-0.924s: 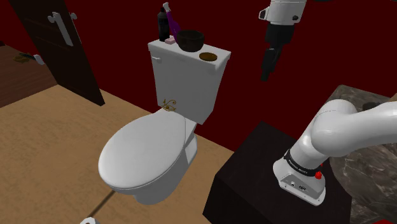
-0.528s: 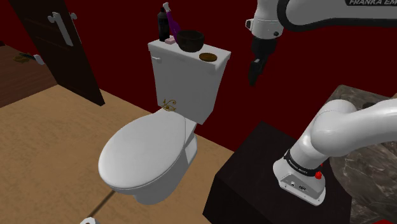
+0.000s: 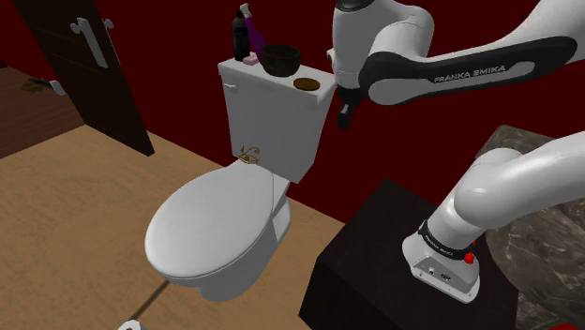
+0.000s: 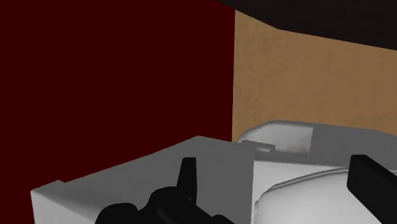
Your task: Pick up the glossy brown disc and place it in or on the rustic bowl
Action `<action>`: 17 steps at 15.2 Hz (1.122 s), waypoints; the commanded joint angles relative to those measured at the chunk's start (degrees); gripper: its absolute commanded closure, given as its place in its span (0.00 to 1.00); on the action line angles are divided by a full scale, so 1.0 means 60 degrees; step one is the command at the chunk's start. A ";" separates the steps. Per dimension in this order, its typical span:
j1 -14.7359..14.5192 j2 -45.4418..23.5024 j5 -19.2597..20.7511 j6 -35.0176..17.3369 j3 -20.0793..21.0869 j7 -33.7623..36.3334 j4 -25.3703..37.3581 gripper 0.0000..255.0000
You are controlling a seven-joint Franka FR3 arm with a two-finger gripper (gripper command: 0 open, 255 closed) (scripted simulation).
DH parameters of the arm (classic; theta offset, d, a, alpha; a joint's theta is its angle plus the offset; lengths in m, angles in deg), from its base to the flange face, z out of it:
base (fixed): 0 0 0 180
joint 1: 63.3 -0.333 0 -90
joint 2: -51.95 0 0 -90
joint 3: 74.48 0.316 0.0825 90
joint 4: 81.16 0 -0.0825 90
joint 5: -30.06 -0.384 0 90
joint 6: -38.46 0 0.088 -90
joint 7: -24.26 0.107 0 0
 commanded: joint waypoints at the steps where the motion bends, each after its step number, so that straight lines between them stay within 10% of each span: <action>1: 0.0364 -0.0617 0.1027 -0.0648 0.0477 0.0568 0.0011 0.00; 8: 0.1903 -0.3140 0.5482 -0.1359 0.2039 0.3261 0.0777 0.00; 17: 0.2214 -0.7126 1.1532 0.1257 0.2553 0.5872 0.2851 0.00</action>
